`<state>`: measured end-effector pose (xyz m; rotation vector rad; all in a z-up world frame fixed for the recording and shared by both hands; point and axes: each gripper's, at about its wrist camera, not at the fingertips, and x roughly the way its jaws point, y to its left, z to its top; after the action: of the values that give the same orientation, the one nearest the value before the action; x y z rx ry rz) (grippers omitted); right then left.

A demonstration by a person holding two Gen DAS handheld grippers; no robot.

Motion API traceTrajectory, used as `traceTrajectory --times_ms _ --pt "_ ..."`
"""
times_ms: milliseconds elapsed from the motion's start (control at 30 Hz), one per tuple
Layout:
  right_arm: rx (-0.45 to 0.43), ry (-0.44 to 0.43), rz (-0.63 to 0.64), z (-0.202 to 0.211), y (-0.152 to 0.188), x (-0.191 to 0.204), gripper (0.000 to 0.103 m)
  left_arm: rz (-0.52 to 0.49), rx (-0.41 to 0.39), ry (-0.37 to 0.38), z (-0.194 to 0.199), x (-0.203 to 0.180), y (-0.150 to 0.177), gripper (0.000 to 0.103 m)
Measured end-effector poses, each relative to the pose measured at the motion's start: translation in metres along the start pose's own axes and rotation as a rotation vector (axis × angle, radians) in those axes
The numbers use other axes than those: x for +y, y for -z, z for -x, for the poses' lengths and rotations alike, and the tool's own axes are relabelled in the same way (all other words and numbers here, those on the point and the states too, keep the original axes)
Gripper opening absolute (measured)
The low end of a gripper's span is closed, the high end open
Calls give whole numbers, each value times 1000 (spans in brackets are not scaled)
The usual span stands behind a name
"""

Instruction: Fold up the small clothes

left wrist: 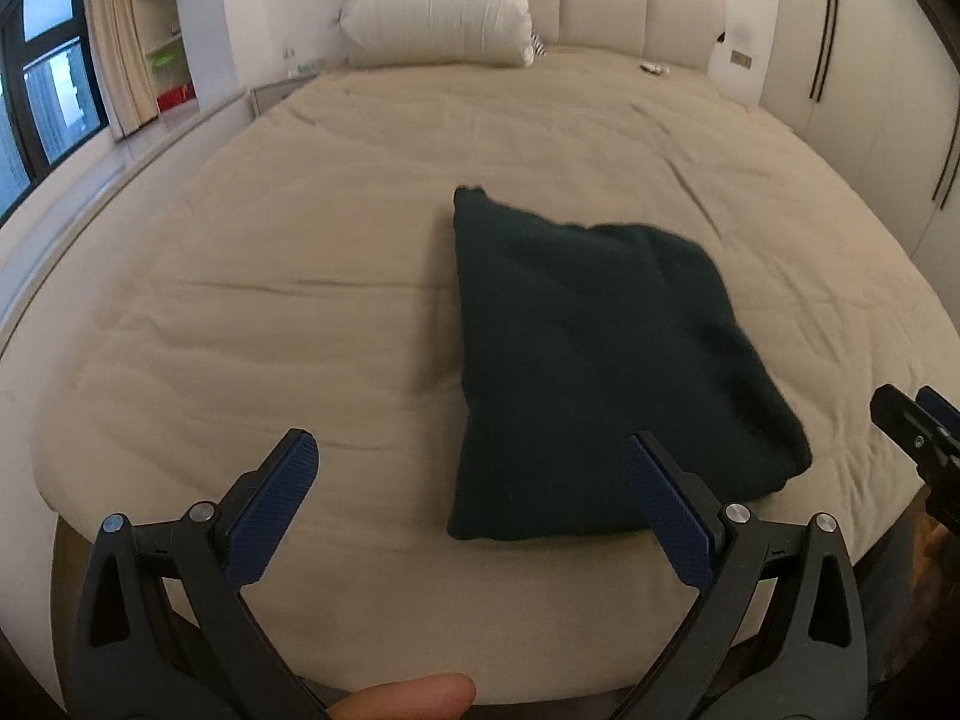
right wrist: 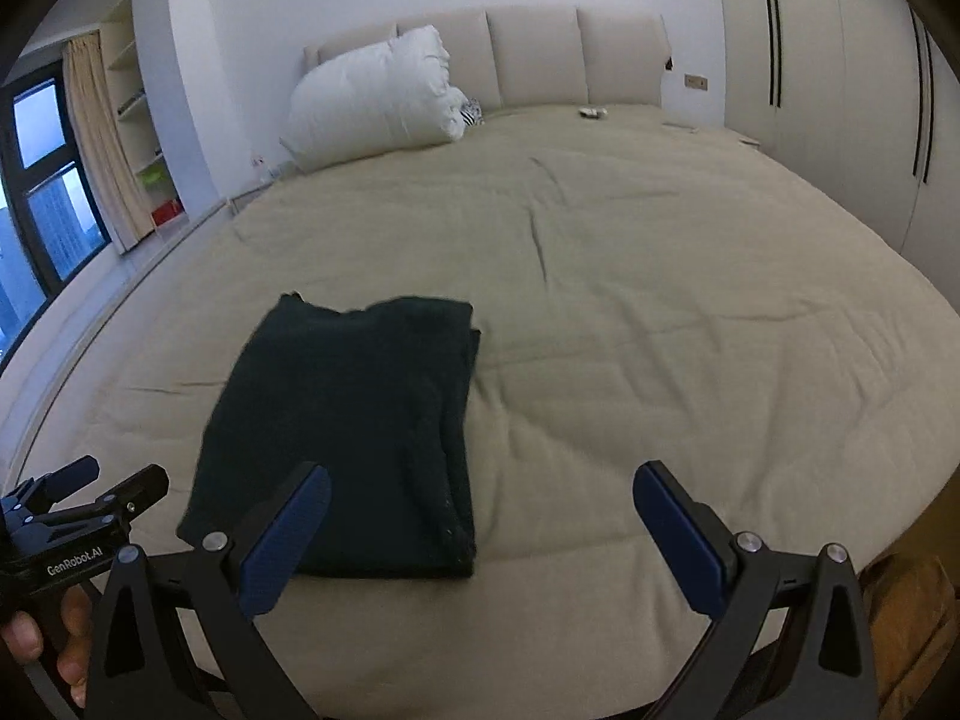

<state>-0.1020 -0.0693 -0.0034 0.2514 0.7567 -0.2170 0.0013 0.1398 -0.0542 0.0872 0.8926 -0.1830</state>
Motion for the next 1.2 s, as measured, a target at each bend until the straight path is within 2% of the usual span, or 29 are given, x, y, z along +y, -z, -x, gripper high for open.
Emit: traceTrajectory --times_ms 133,333,1200 --pt "45 3 -1 -3 7 0 103 14 32 -12 -19 5 5 103" --pt "71 1 23 -9 13 7 103 15 49 -16 -26 9 5 103" --pt "82 -1 41 -11 12 9 103 15 55 -19 -27 9 5 103"
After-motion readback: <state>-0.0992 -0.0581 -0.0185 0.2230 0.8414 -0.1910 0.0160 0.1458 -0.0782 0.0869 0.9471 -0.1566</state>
